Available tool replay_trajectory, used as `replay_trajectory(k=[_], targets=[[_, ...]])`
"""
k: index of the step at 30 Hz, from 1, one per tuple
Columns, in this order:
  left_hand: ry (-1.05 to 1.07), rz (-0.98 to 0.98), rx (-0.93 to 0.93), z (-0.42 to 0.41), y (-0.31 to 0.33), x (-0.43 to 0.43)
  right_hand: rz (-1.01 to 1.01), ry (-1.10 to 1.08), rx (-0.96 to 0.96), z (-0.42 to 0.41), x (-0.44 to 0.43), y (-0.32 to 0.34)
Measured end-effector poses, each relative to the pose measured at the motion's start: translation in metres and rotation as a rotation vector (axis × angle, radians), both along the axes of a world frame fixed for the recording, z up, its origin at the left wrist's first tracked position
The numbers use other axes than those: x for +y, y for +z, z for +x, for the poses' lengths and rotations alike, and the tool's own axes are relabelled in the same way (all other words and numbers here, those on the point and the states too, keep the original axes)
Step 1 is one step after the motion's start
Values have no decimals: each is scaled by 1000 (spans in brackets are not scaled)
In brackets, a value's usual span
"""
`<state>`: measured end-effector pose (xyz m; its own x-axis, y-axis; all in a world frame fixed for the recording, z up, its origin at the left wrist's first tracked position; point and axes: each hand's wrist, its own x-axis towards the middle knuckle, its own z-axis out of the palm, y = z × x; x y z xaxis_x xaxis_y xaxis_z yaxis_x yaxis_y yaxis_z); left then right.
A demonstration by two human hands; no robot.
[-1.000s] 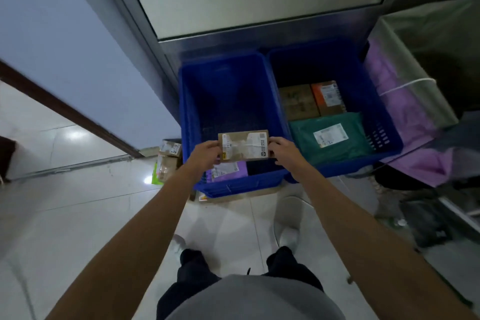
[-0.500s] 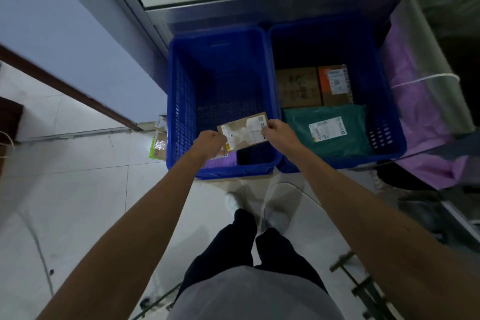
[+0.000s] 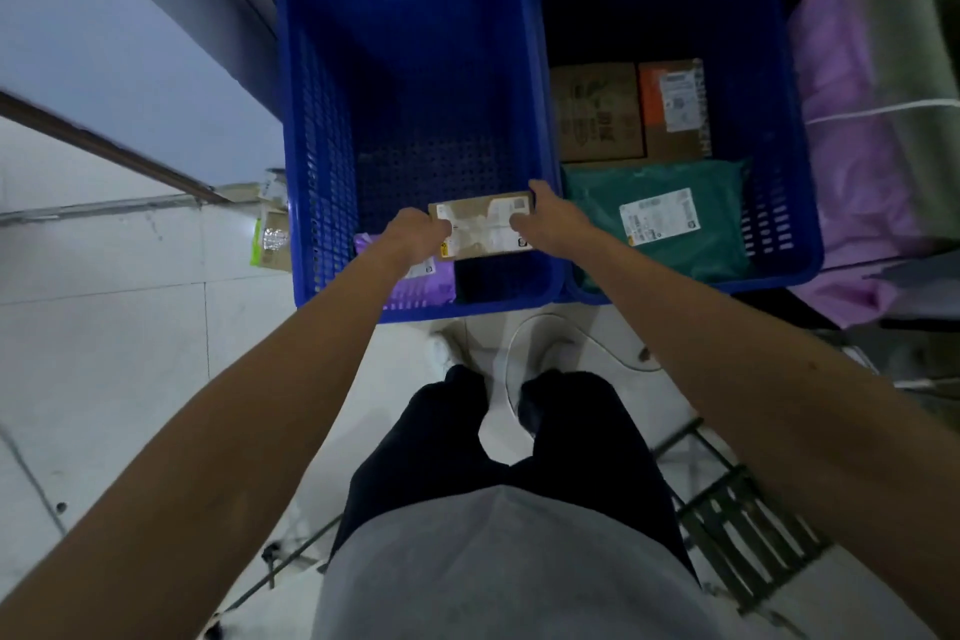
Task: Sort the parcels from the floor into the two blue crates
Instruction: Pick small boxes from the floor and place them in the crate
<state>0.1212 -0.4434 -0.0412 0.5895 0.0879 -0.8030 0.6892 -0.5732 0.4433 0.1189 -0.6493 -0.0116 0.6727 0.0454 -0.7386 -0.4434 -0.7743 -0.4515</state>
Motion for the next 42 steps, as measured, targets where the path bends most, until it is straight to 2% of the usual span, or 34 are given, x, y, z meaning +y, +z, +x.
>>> replay_trajectory(k=[4, 12, 23, 27, 31, 36, 42], targets=[[4, 3, 3, 2, -16, 3, -50, 192, 45, 12, 6, -17], [160, -61, 58, 0, -45, -11, -143, 528, 122, 37, 1, -53], [234, -74, 83, 12, -116, -16, -360, 700, -19, 65, 11, -103], [289, -67, 81, 5, -147, -11, -435, 728, 14, 60, 25, -124], [212, -68, 97, -1, -167, -11, -497, 721, 4, 51, 36, -142], [-96, 13, 111, 0, -179, -24, -640, 833, -24, 33, 44, -176], [-247, 21, 180, 2, -208, -24, -694, 842, -28, 30, 58, -202]])
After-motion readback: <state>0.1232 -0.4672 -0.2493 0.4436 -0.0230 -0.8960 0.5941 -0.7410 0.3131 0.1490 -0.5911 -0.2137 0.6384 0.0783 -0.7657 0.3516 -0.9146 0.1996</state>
